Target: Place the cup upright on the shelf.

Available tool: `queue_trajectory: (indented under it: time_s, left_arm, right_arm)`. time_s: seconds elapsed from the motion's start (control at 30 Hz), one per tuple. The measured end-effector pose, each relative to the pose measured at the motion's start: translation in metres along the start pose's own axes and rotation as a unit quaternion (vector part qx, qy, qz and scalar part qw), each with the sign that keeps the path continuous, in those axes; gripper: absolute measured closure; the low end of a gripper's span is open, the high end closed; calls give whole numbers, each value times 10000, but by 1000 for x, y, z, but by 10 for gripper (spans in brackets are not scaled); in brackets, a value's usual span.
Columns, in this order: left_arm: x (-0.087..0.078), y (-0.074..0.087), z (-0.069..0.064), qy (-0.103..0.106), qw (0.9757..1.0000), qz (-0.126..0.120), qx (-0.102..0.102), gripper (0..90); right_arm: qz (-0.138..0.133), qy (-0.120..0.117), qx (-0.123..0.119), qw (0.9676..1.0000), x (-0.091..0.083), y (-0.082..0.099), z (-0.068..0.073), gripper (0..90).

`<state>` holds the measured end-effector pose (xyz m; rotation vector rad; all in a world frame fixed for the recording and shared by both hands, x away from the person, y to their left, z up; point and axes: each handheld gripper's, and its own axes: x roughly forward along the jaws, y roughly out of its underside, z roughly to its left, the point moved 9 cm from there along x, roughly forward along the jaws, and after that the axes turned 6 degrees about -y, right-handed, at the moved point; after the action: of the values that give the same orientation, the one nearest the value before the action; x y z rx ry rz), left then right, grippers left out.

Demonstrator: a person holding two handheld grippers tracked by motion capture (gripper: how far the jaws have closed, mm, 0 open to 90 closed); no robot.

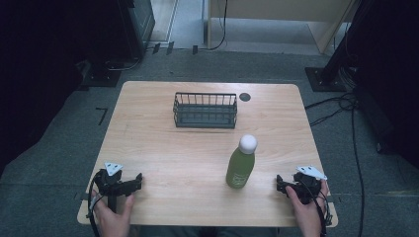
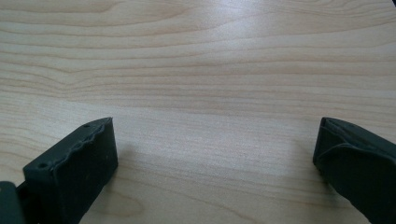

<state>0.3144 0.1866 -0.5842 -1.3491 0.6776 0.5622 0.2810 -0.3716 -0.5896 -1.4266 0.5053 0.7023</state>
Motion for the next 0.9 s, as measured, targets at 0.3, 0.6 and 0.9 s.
queue_trajectory:
  time_s: [0.3, 0.6, 0.9]
  left_arm:
    - [0, 0, 0, -1, 10000, 2, 0, 0]
    - [0, 0, 0, 0, 10000, 2, 0, 0]
    - [0, 0, 0, -2, 10000, 0, -1, 0]
  right_arm:
    - [-50, 36, 48, 10000, -3, 1, 0, 20]
    - [-356, -9, -229, 9991, -18, -7, 15, 38]
    - [-403, -200, -393, 9982, -26, -9, 31, 38]
